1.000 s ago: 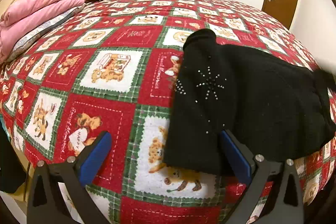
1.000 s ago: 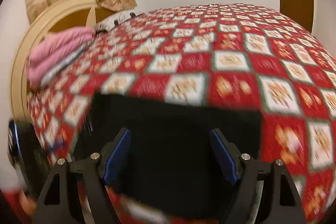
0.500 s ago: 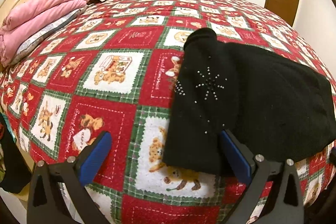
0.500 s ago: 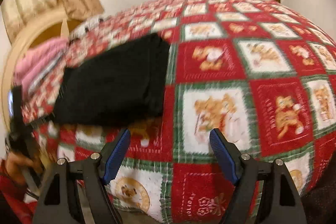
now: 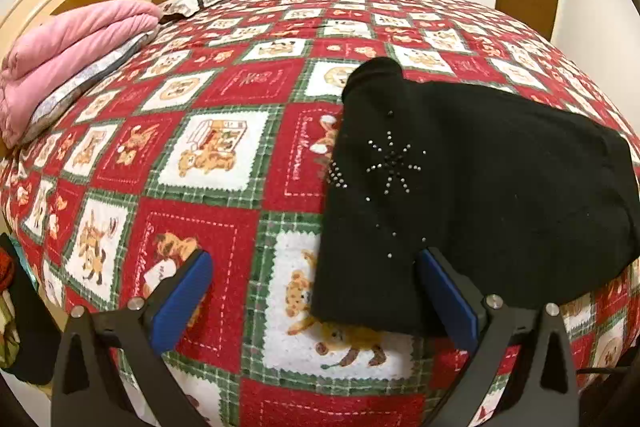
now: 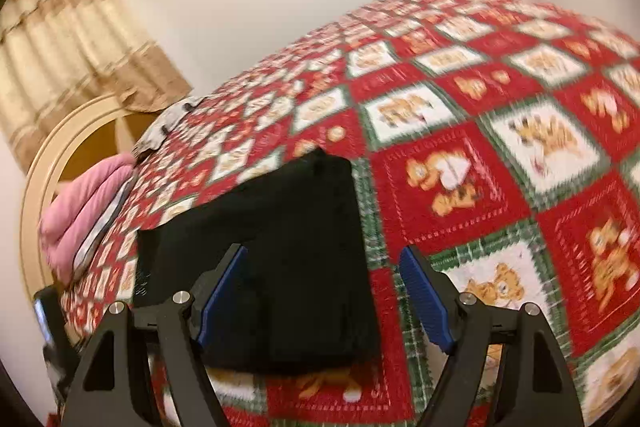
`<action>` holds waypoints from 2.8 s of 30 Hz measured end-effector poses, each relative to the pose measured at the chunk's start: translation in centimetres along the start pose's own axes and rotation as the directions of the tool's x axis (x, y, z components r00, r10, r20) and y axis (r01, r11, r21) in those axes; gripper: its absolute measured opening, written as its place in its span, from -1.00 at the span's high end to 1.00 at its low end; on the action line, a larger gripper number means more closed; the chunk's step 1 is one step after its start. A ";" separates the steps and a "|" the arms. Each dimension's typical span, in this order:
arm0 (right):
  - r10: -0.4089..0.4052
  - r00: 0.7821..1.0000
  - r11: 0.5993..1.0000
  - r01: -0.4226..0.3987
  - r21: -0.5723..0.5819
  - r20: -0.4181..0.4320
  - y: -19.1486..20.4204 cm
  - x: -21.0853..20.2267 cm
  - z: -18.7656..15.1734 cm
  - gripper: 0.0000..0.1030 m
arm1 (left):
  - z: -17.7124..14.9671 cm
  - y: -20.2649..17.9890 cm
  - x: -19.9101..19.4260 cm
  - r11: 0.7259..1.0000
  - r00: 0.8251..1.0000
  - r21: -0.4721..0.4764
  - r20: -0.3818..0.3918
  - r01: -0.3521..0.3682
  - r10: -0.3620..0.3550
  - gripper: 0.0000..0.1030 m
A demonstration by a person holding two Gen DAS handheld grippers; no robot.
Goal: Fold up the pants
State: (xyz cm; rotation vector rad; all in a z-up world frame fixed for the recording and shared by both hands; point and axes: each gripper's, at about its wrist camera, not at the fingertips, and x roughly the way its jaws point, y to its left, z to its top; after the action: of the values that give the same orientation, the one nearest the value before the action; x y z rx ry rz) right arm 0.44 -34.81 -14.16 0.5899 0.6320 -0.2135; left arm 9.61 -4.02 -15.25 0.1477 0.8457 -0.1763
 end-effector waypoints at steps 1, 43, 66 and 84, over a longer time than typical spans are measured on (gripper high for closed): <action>-0.002 1.000 1.000 0.003 0.017 -0.028 -0.3 1.0 -0.5 -0.53 | 0.0 0.1 0.0 1.000 1.000 -0.003 0.000 0.007 -0.007 -1.00; -0.005 1.000 0.998 0.005 -0.064 0.004 0.4 0.3 -2.3 -0.97 | 0.1 0.7 0.5 0.996 0.997 -0.055 -0.026 0.065 -0.067 -1.00; 0.106 0.993 0.994 -0.104 0.037 -0.045 0.0 0.8 -2.5 -0.81 | 1.4 4.4 -0.3 0.964 0.970 -0.109 0.003 0.244 -0.245 -1.00; -0.040 0.999 0.976 0.032 -0.215 -0.032 4.0 0.4 -3.6 0.25 | 2.7 -0.9 0.9 0.942 0.940 0.000 -0.049 0.337 -0.336 -0.31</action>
State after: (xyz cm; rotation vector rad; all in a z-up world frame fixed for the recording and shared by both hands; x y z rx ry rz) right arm 0.40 -29.47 -14.95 0.3752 0.6910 -0.1664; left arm 11.98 -5.49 -14.16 0.0132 0.9152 -0.4997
